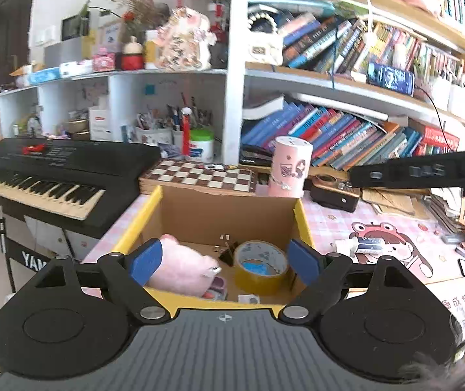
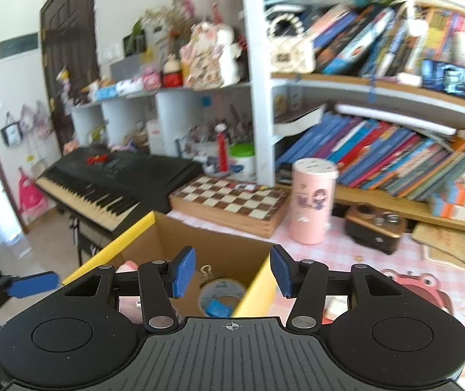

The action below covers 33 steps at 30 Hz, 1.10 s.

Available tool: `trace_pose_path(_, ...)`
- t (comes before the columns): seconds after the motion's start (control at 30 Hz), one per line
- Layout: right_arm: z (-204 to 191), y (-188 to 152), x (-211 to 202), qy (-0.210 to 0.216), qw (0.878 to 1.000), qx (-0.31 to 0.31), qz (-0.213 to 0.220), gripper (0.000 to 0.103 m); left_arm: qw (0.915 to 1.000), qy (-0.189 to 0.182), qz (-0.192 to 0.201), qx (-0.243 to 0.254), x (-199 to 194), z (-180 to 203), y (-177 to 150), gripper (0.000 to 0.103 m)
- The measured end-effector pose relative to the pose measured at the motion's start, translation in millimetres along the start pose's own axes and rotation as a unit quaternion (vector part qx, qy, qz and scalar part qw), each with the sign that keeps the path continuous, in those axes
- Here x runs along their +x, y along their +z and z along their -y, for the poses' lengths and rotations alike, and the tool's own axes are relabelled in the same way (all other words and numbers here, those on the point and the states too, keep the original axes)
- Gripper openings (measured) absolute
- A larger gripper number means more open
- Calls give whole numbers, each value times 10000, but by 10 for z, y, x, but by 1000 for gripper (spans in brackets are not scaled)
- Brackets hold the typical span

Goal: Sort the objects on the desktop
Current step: 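Withdraw both open tools from the box toward the spray bottle and plug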

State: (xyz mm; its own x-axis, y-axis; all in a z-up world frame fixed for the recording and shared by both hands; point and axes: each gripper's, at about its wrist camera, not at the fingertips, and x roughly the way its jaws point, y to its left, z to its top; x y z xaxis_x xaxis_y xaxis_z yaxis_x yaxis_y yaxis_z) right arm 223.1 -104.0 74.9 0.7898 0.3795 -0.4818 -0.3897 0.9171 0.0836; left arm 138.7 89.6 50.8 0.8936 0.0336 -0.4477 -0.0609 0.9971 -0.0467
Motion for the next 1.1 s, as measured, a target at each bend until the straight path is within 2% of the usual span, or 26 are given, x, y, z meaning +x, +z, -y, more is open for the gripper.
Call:
trace_pose_path(0.17,83,-161,-378,-388,9985,272,257,51,9998,61,102,-130,-251,-102,-85,84)
trace_pose_path(0.43,44,-570,-799,-872,9932,667,385,51,9998,13,202,-31,-574,-106,-256,86)
trace_pose_path(0.77,-233,-1120,-1060,-1158,9898,821,152,51,9998,-44,138,103,-867,-102,-547,87)
trace_pose_path(1.1,-498,-1457,-1187,-1350,9880,753,-47,51,9999,-7,62,95,-1049,-95,-812,89)
